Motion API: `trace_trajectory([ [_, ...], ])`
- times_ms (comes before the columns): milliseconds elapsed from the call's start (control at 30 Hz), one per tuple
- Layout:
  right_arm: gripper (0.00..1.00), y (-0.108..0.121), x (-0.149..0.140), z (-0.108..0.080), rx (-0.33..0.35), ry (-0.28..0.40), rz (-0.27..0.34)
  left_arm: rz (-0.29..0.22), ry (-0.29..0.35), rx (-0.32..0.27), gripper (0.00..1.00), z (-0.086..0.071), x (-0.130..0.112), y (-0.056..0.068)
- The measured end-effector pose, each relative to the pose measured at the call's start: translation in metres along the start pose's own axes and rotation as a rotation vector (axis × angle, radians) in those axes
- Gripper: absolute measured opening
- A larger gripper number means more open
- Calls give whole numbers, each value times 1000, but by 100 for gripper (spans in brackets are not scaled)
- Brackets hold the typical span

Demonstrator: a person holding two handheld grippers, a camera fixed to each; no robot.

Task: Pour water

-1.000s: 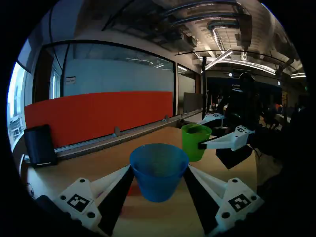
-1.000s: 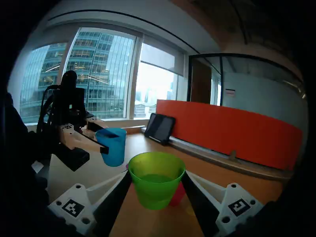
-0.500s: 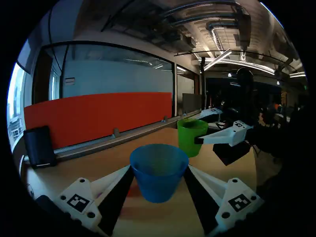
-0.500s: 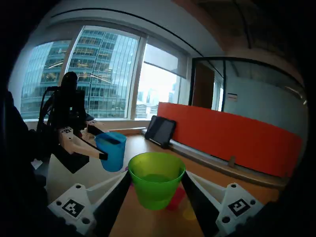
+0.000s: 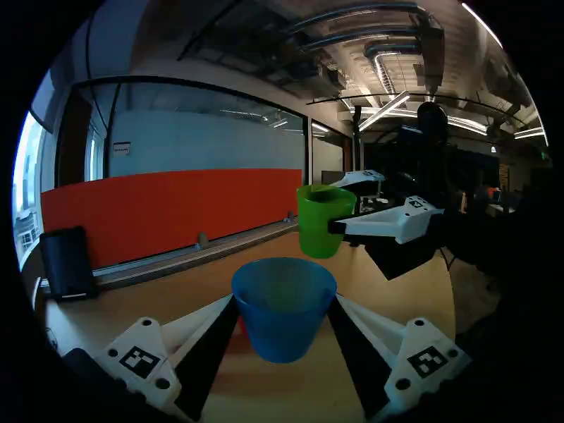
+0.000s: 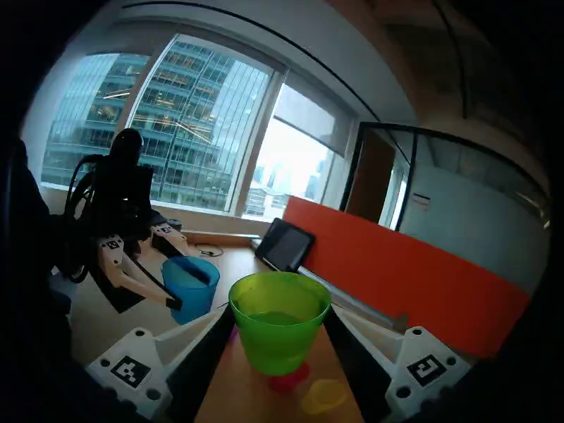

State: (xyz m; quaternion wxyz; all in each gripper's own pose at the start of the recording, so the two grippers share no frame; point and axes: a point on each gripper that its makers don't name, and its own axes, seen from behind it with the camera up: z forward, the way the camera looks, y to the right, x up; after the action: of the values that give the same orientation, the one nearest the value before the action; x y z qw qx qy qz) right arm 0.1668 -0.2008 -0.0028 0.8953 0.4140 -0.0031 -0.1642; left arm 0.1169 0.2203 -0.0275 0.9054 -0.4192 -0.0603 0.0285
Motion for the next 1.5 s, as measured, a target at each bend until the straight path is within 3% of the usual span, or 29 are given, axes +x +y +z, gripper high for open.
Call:
trace_trajectory([
  [467, 91, 17, 33, 12, -3, 10, -211, -9, 19, -15, 86, 2, 2, 7],
  [1500, 90, 34, 74, 40, -25, 12, -549, -15, 18, -43, 85, 5, -3, 13],
])
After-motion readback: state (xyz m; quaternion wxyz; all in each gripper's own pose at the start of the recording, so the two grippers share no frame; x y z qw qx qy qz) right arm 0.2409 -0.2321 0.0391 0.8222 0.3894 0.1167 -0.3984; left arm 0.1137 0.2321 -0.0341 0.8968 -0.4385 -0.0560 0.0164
